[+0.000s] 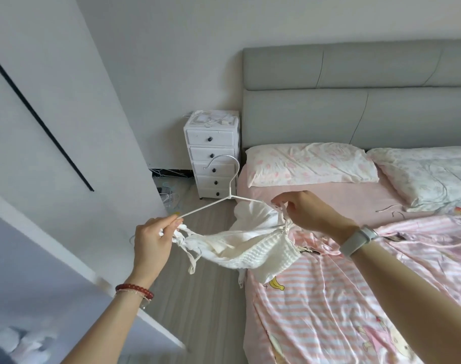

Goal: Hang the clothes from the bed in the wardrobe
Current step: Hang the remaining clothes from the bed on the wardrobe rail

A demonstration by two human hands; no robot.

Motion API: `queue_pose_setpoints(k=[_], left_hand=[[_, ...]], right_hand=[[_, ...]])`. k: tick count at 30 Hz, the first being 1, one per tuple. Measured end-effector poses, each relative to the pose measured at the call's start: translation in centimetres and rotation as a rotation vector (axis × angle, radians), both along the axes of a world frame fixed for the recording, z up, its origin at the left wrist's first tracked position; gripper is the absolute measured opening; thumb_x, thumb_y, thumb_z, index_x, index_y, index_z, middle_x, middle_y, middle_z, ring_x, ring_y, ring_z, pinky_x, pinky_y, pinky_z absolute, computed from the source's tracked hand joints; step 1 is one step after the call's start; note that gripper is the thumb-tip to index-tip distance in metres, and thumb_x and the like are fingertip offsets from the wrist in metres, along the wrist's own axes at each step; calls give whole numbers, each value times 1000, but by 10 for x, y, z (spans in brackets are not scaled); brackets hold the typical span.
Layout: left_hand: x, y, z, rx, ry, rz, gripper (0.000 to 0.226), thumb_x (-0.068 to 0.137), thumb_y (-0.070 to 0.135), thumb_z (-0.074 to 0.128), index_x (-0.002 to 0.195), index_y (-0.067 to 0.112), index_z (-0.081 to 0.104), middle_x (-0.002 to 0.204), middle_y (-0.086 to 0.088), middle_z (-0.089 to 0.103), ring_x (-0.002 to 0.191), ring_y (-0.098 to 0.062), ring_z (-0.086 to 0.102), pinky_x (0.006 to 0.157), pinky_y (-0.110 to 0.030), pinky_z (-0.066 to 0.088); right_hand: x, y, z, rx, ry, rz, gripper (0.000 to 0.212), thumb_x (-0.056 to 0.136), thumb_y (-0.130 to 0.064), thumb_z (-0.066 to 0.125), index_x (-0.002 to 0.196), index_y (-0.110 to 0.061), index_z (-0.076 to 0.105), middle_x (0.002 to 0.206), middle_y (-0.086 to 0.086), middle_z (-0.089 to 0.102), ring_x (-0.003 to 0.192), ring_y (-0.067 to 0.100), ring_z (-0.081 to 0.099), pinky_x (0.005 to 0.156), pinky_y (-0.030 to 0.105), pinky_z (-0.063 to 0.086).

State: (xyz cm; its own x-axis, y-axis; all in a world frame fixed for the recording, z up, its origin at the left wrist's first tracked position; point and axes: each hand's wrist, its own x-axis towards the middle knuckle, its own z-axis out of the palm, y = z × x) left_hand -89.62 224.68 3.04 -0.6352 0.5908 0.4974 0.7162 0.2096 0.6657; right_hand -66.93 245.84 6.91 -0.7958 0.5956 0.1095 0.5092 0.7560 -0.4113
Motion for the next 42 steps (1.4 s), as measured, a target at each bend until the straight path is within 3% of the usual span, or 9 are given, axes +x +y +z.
queue_pose_setpoints(k=[3, 7, 13, 20, 23, 26, 30, 34, 42], left_hand=[[7, -25, -6, -2, -86, 50, 10, 79, 2, 68, 87, 5, 74, 71, -7, 68, 61, -15, 55, 62, -8, 37], [15, -65, -1, 10, -209, 100, 10, 82, 6, 66, 87, 6, 74, 80, -11, 71, 73, -25, 62, 71, -33, 45], [35, -122, 11, -13, -130, 168, 7, 81, 14, 69, 77, 15, 74, 60, 11, 64, 60, -4, 52, 58, -9, 35], [53, -208, 12, -40, 39, 276, 8, 78, 15, 68, 72, 14, 74, 62, -3, 69, 53, -25, 58, 62, -31, 42], [51, -255, 30, 45, 97, 359, 7, 75, 11, 68, 72, 8, 74, 62, -5, 69, 53, -16, 57, 58, -21, 40], [46, -306, 48, 122, 140, 456, 4, 75, -1, 70, 76, 2, 73, 63, 2, 63, 63, -3, 54, 60, -3, 37], [34, -377, 61, 198, -12, 626, 9, 81, 5, 66, 85, 5, 74, 73, -13, 68, 71, -24, 63, 69, -30, 46], [30, -448, 69, 294, -53, 760, 12, 83, 4, 64, 91, 4, 72, 79, -8, 65, 65, 12, 57, 63, -3, 39], [39, -567, 89, 365, -47, 958, 17, 85, 6, 62, 100, 10, 68, 92, -1, 66, 74, 3, 60, 67, -1, 41]], right_hand=[[-10, -12, 8, 125, -90, 118, 40, 88, -1, 34, 112, -16, 63, 117, 1, 65, 106, 23, 59, 83, 34, 48], [-19, -35, 19, 341, 11, 260, 31, 88, -6, 40, 108, -14, 62, 106, 2, 69, 88, 29, 64, 71, 33, 48], [-24, -77, 18, 386, -35, 261, 27, 87, -10, 40, 105, -17, 59, 94, 3, 71, 81, 27, 64, 67, 31, 47], [-21, -161, -1, 334, -287, 357, 26, 88, -12, 38, 106, -16, 56, 103, 3, 66, 94, 27, 59, 70, 30, 39], [-29, -201, 8, 223, 7, 357, 23, 87, -8, 42, 98, -8, 62, 85, 8, 68, 78, 29, 62, 60, 28, 38], [-46, -244, 25, -183, 407, 324, 32, 79, 5, 38, 92, -6, 66, 65, -4, 66, 52, 6, 58, 57, 14, 45], [-83, -303, 39, -512, 639, 340, 46, 78, 16, 31, 89, -17, 62, 70, 7, 63, 56, 6, 55, 60, 18, 49], [-120, -369, 42, -283, 679, 600, 41, 77, 16, 35, 98, -2, 65, 103, 9, 62, 94, 19, 59, 85, 26, 45], [-199, -466, 69, 444, 627, 1074, 47, 68, -4, 32, 102, -6, 66, 98, 6, 67, 89, 22, 63, 97, 46, 40]])
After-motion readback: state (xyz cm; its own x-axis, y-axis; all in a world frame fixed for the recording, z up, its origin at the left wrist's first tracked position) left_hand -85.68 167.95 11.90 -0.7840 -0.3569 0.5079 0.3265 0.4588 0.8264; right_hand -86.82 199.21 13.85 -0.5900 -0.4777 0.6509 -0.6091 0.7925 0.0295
